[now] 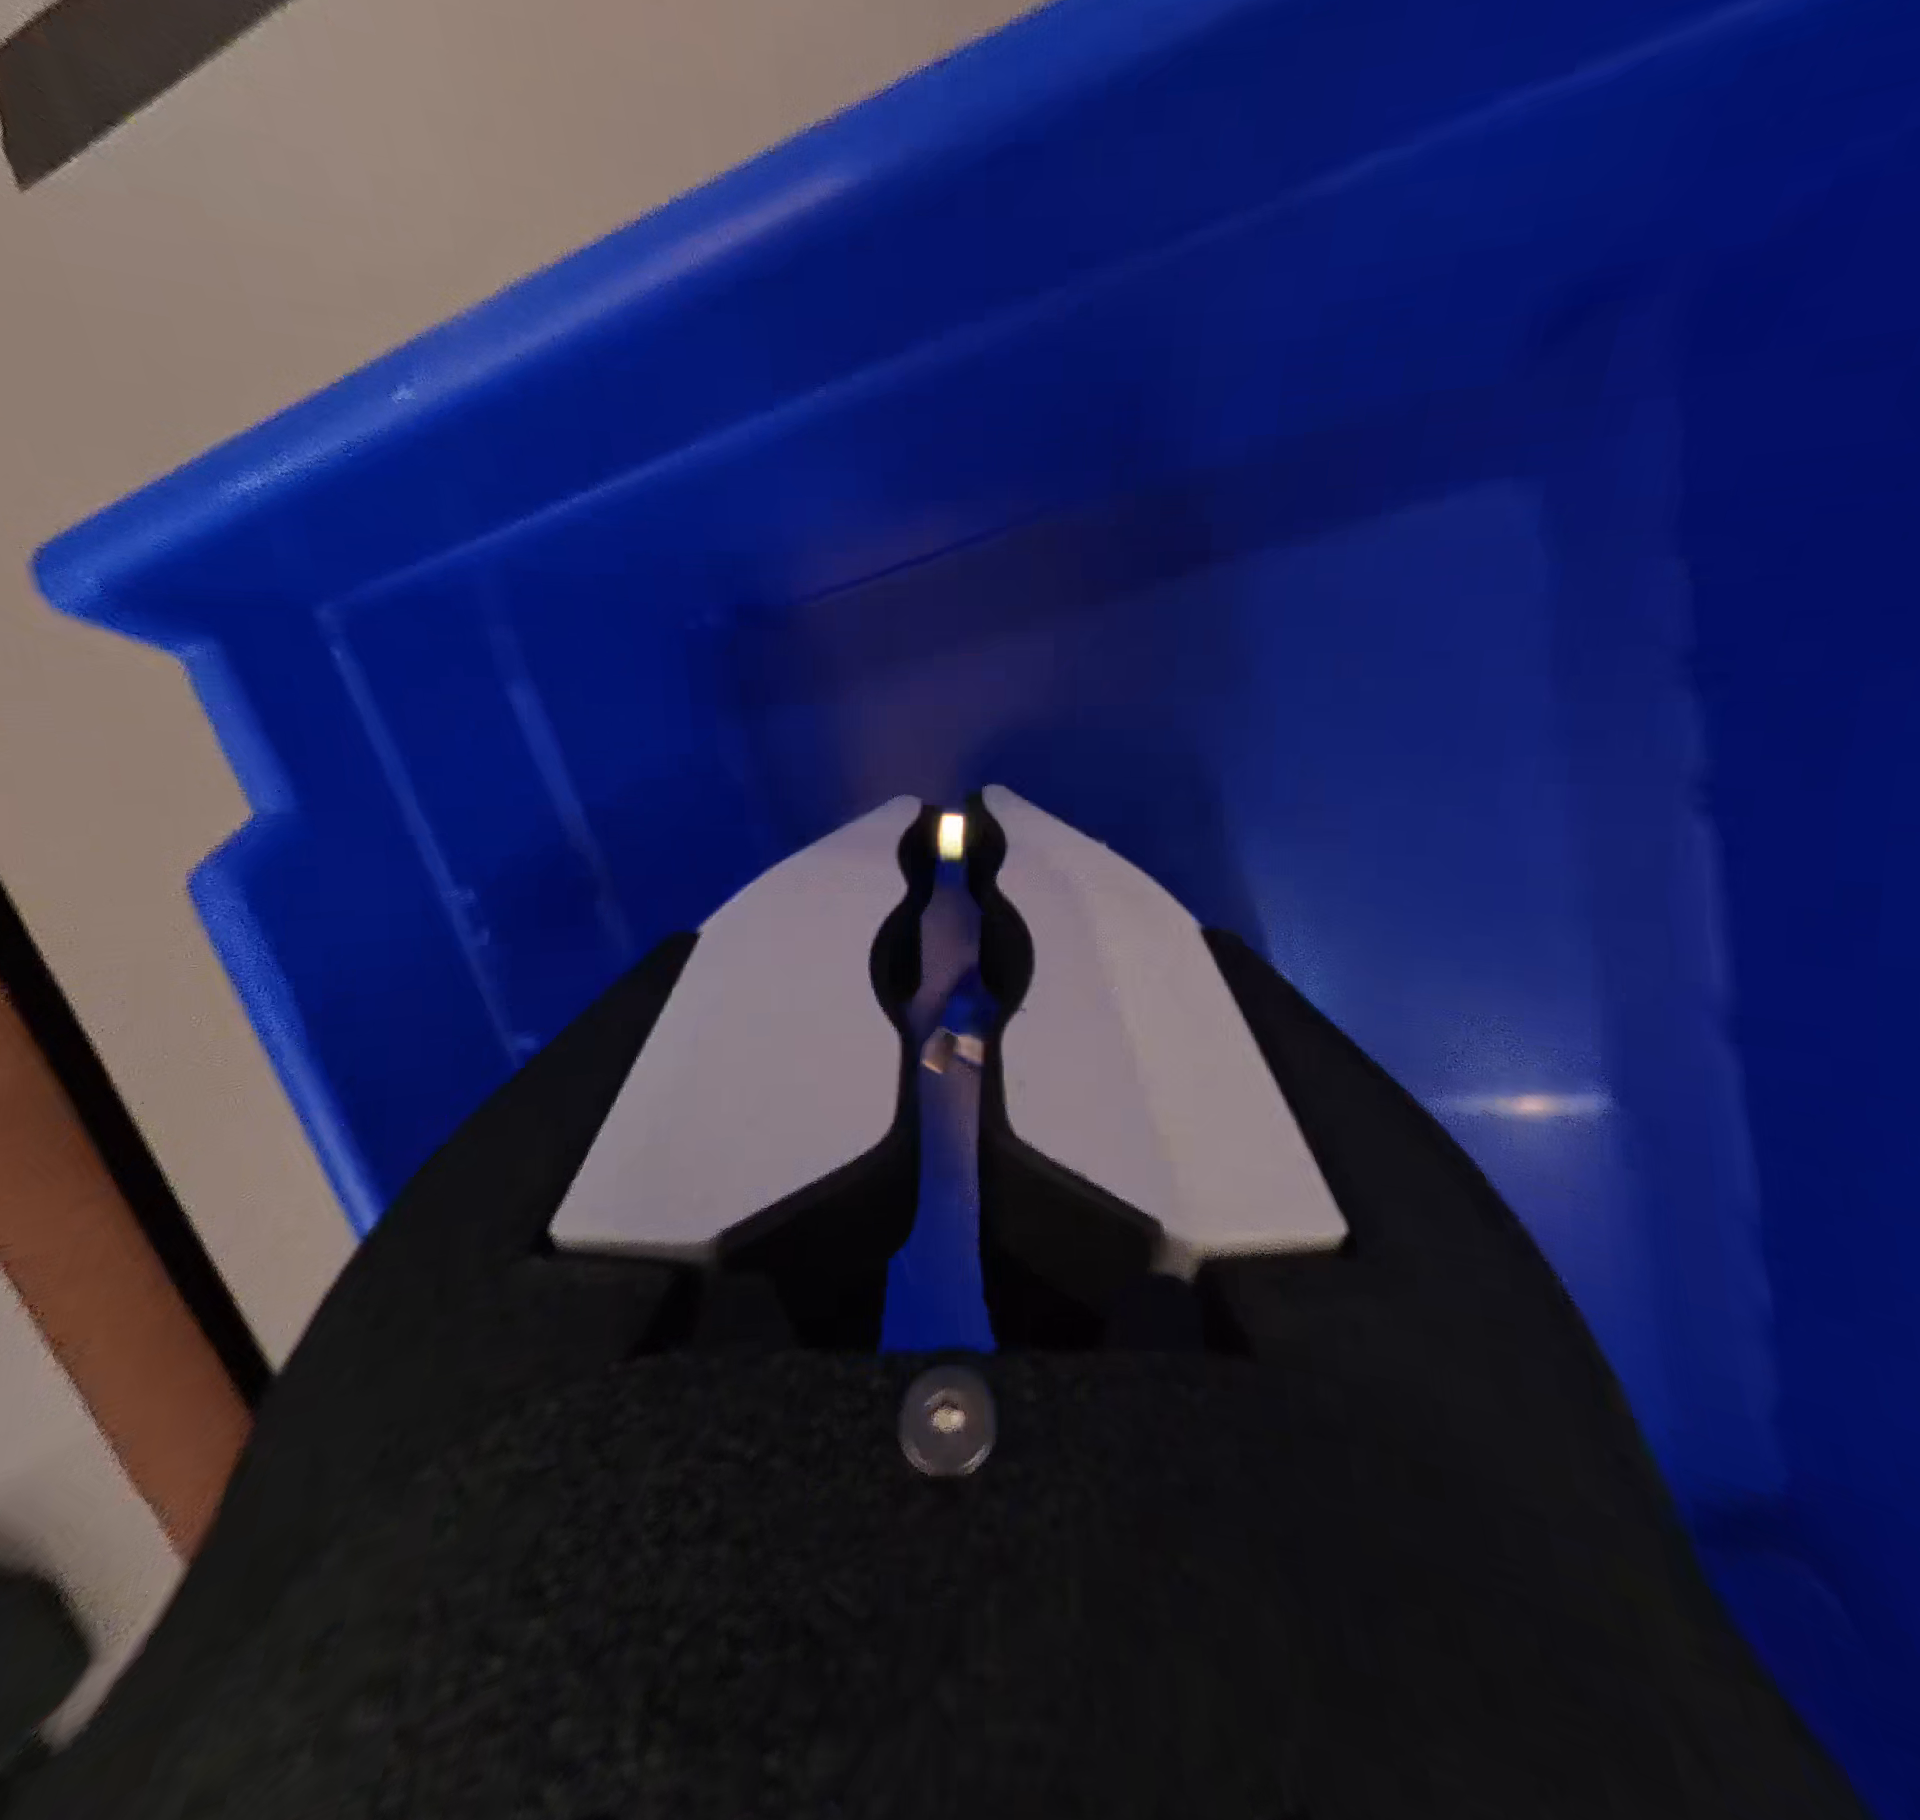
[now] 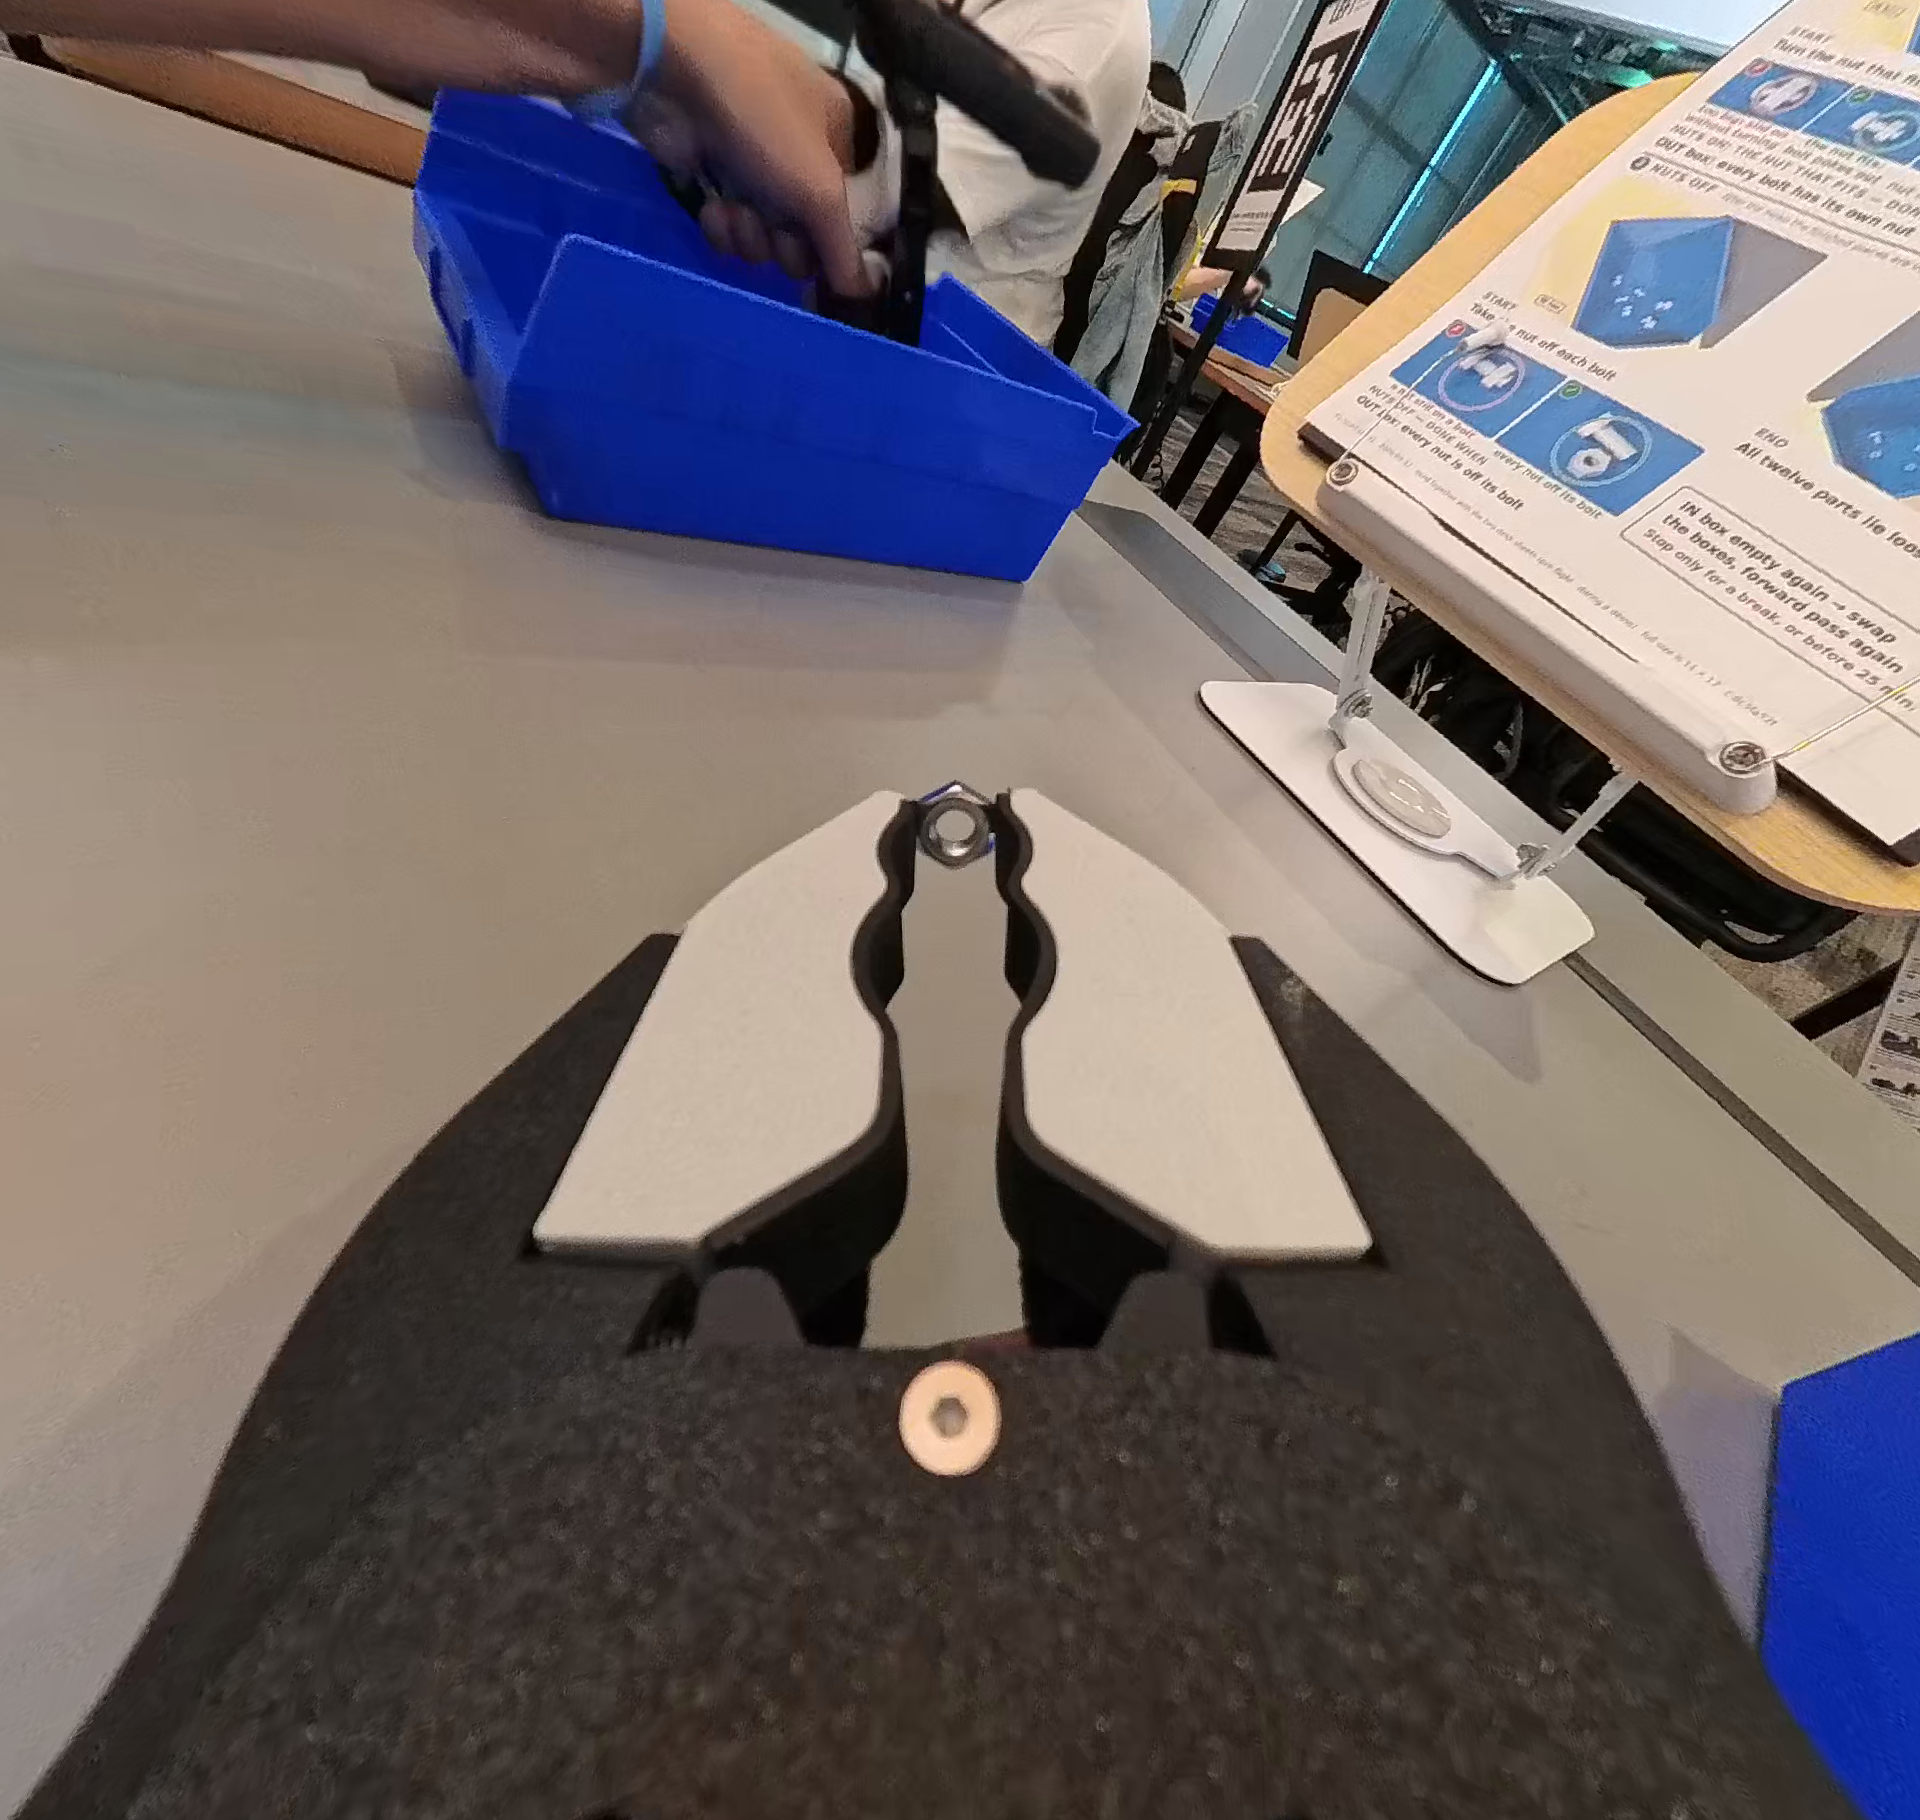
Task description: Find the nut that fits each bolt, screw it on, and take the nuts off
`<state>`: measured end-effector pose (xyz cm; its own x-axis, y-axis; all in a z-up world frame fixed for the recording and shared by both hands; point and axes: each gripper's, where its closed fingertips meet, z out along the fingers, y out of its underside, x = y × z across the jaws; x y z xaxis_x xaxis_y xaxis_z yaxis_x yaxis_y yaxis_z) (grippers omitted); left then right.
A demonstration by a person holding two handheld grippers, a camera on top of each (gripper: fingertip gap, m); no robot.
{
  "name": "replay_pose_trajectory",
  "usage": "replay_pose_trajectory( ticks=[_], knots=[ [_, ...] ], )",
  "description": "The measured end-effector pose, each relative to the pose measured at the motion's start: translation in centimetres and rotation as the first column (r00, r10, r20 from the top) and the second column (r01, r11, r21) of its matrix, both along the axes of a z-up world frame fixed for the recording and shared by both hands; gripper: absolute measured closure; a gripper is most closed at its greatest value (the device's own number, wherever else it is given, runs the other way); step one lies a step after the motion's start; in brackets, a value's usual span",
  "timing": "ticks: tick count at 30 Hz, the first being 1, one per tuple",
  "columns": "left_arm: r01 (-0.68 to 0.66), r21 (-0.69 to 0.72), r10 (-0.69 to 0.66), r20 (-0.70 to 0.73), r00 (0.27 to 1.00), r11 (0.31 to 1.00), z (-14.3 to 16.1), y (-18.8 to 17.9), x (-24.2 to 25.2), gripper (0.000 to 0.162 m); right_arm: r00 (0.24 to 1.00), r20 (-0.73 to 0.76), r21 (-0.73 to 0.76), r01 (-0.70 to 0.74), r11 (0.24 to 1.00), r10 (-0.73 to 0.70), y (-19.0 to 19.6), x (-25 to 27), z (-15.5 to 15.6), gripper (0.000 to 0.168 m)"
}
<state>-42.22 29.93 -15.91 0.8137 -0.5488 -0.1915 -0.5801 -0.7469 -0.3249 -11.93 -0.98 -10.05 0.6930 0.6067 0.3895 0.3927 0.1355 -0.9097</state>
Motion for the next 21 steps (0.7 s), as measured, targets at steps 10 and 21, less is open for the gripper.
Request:
replay_pose_trajectory(
  ticks=[10,21],
  knots=[
    [0.256,0.262,-0.351,0.443,0.825,0.931,12.1,-14.1,12.3,0.157,0.999,-0.043,-0.019,0.001,1.0,-0.002,0.2,0.3,0.3,0.154],
    [0.392,0.146,-0.416,0.227,0.881,0.908,1.1,-22.2,22.0,0.157,0.982,-0.185,-0.067,0.034,0.997,-0.046,1.0,2.4,1.5,0.154]
  ],
)
